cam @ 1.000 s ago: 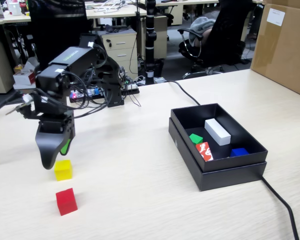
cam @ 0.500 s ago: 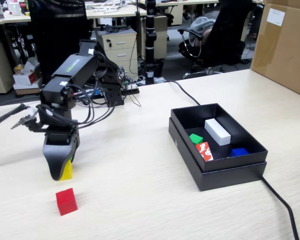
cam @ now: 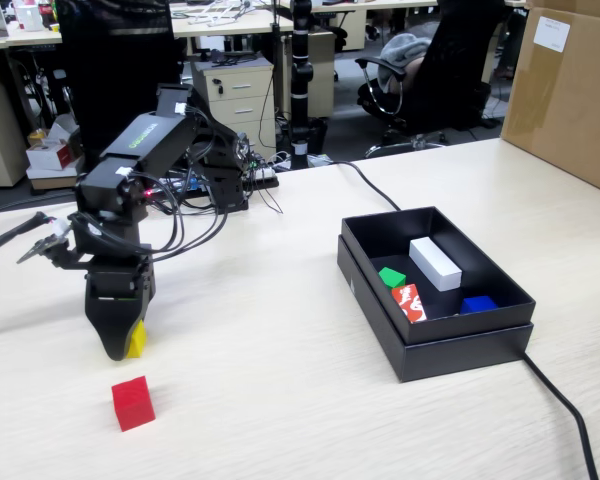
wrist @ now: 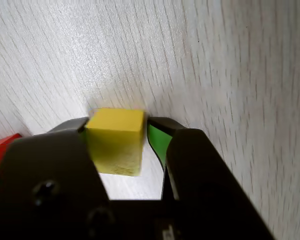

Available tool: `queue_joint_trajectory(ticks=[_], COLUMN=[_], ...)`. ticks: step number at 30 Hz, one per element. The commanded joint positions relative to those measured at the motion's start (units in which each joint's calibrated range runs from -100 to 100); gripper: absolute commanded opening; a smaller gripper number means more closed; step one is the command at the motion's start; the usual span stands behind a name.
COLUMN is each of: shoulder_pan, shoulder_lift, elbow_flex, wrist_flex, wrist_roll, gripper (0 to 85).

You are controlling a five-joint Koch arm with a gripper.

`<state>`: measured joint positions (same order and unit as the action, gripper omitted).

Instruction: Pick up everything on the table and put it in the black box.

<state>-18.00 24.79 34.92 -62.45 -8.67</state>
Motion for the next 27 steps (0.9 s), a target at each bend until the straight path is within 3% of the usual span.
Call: queue_joint_trajectory(ticks=[1, 4, 11, 12, 16, 27], shoulder_pan=[-0.5, -0.4, 2.0, 5.7, 12.3, 28.6], shoulder_lift=[-1.2, -3.0, -20.9, -36.1, -53.6, -62.0], elbow_flex=[3.8, 2.7, -10.6, -20.3, -29.1, -24.4], wrist_flex=[0.8, 0.7, -4.1, -6.0, -7.0, -9.0], wrist_roll=[-0.1, 0.0, 1.3, 3.4, 7.1, 17.1], gripper=[9.7, 2.4, 2.4, 2.5, 2.5, 2.5])
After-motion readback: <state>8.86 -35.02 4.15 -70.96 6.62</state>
